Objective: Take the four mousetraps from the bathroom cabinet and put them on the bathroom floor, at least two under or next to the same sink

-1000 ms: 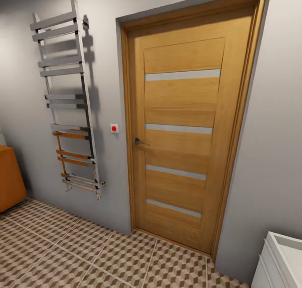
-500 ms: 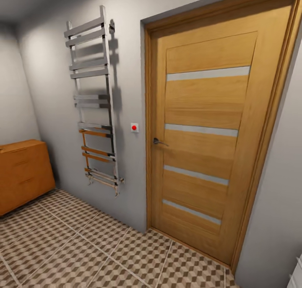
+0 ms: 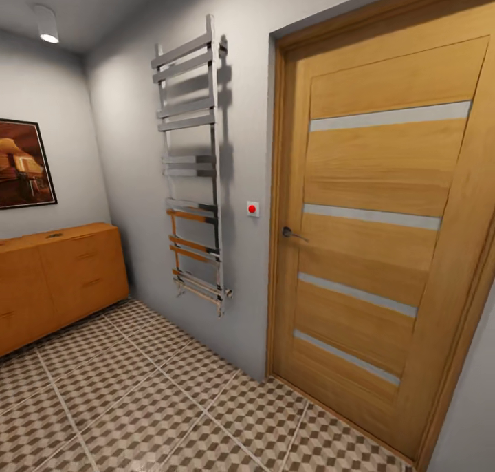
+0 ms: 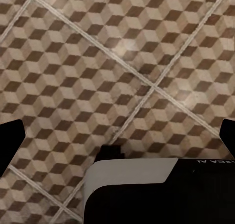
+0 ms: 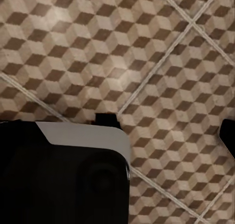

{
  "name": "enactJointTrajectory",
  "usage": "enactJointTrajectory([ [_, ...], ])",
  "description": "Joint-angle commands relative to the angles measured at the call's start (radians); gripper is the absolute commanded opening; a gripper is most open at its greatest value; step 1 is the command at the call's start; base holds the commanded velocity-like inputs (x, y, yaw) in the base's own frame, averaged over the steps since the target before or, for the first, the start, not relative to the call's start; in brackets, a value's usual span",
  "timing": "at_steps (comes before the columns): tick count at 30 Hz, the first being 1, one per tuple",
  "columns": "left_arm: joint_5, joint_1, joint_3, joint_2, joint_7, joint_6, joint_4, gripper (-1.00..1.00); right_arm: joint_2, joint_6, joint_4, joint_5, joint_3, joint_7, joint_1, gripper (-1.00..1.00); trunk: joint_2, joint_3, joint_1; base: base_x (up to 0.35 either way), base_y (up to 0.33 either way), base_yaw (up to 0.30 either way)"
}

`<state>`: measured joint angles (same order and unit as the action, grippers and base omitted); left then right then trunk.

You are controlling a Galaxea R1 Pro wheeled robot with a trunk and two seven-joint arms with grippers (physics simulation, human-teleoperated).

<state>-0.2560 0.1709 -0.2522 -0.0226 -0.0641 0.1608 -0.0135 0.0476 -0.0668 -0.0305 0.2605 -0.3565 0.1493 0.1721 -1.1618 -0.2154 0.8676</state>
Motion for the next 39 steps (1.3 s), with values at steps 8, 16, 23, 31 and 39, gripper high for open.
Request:
enactJointTrajectory([
  [8, -0.007, 0.001, -0.009, 0.0, -0.003, 0.003, 0.001, 1.0, 0.0, -0.004, -0.003, 0.009, -0.009, 0.001, 0.001, 1.0, -0.001, -0.004, 0.0, 0.0, 0.0, 0.3],
  [16, -0.007, 0.001, -0.009, 0.0, -0.003, 0.003, 0.001, 1.0, 0.0, -0.004, -0.003, 0.008, -0.01, 0.001, 0.001, 1.0, -0.001, -0.009, 0.0, 0.0, 0.0, 0.3],
  [23, -0.007, 0.001, -0.009, 0.0, -0.003, 0.003, 0.001, 1.0, 0.0, -0.004, -0.003, 0.008, -0.01, 0.001, 0.001, 1.0, -0.001, -0.012, 0.0, 0.0, 0.0, 0.3],
  [31, -0.007, 0.001, -0.009, 0.0, -0.003, 0.003, 0.001, 1.0, 0.0, -0.004, -0.003, 0.008, -0.01, 0.001, 0.001, 1.0, -0.001, -0.016, 0.0, 0.0, 0.0, 0.3],
  [39, -0.008, 0.001, -0.009, 0.0, -0.003, 0.003, 0.001, 1.0, -0.001, -0.004, -0.003, 0.008, -0.01, 0.001, 0.001, 1.0, -0.001, -0.021, 0.0, 0.0, 0.0, 0.3],
])
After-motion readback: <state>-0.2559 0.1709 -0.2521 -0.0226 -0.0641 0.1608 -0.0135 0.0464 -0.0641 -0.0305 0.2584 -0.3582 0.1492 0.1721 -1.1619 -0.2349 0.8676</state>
